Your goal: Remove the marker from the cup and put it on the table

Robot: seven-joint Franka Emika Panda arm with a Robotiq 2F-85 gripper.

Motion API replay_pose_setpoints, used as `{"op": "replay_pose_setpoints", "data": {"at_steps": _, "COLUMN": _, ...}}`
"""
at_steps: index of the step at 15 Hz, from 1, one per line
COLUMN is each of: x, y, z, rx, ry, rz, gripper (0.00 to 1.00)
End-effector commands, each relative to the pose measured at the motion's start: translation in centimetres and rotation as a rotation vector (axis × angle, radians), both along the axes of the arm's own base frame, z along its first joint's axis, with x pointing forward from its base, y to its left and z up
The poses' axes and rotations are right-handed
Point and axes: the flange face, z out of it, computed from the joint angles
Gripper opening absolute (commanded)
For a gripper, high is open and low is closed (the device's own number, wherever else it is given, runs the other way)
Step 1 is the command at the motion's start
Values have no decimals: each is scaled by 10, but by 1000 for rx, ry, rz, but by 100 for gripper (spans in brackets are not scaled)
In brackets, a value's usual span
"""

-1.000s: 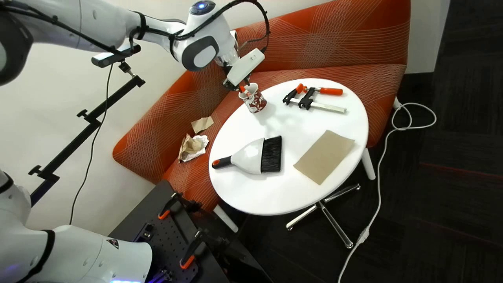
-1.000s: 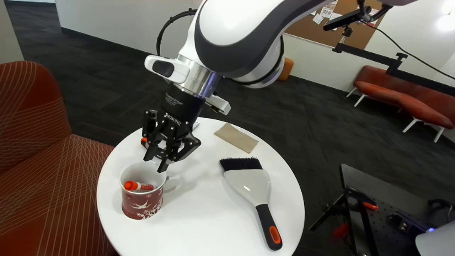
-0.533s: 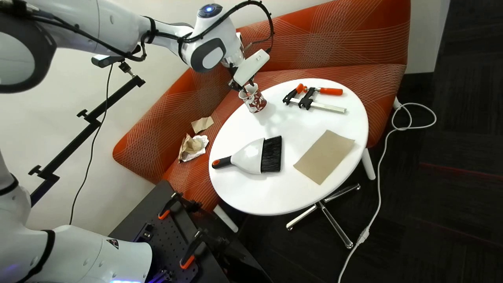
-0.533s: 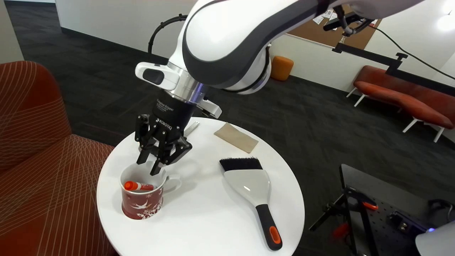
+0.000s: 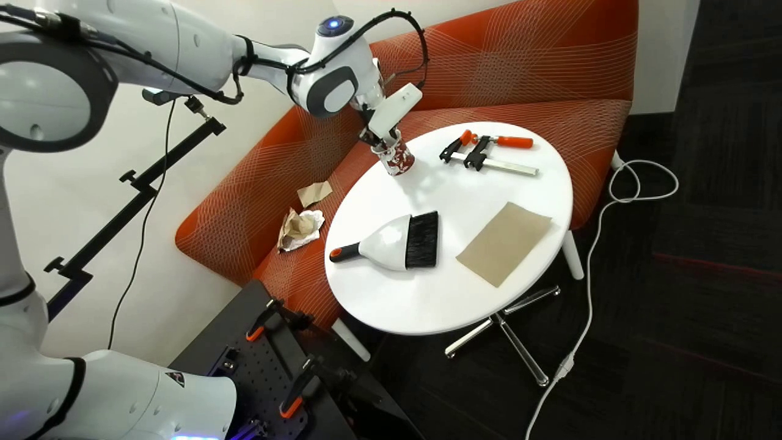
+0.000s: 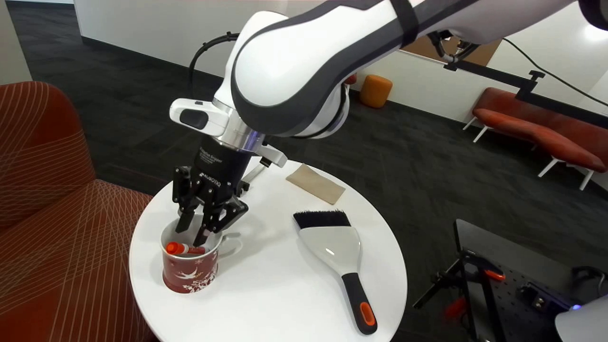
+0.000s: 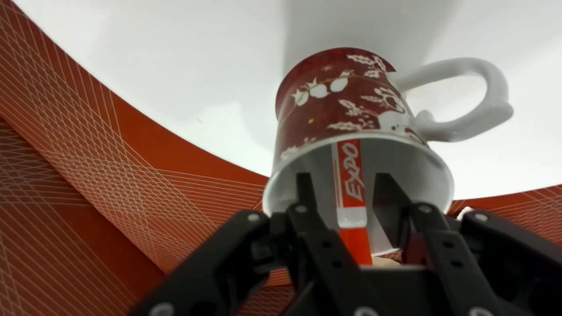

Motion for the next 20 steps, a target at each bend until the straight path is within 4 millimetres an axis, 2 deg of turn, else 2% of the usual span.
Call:
{"op": "replay_pose_setpoints", "data": {"at_steps": 1, "x": 7, "y": 8, "z": -4, "rx": 10, "ry": 28, "rz": 9, "gripper": 40}}
{"op": "replay_pose_setpoints", "data": {"at_steps": 3, "x": 6, "y": 11, "z": -8, "rx": 14, "ry": 38, "rz": 18, "gripper": 41}}
{"op": "replay_pose_setpoints", "data": {"at_steps": 4, "x": 7, "y": 12, "z": -9, "rx": 14, "ry": 42, "rz": 21, "gripper": 33}}
{"op": "replay_pose_setpoints", "data": {"at_steps": 5, "x": 7, "y": 12, "z": -10, "rx": 14, "ry": 45, "rz": 23, "gripper": 14}}
{"op": "replay_pose_setpoints", "data": {"at_steps": 7, "x": 6, "y": 12, "z": -9, "rx": 15, "ry": 42, "rz": 20, "gripper": 4}}
{"op": "replay_pose_setpoints", "data": {"at_steps": 9, "x": 4, "y": 12, "z": -2, "rx": 20, "ry": 37, "rz": 14, "gripper": 8}}
{"op": "replay_pose_setpoints", "data": {"at_steps": 13, "x": -7, "y": 18, "z": 23, "rx": 28, "ry": 16, "rz": 10, "gripper": 8}}
{"op": "replay_pose_setpoints", "data": {"at_steps": 17, "x": -22, "y": 25, "z": 61, "rx": 15, "ry": -11, "rz": -19, "gripper": 9}}
{"op": "replay_pose_setpoints", "data": {"at_steps": 20, "x": -42, "y": 22, "z": 93, "rx": 4, "ry": -47, "rz": -56, "gripper": 9}}
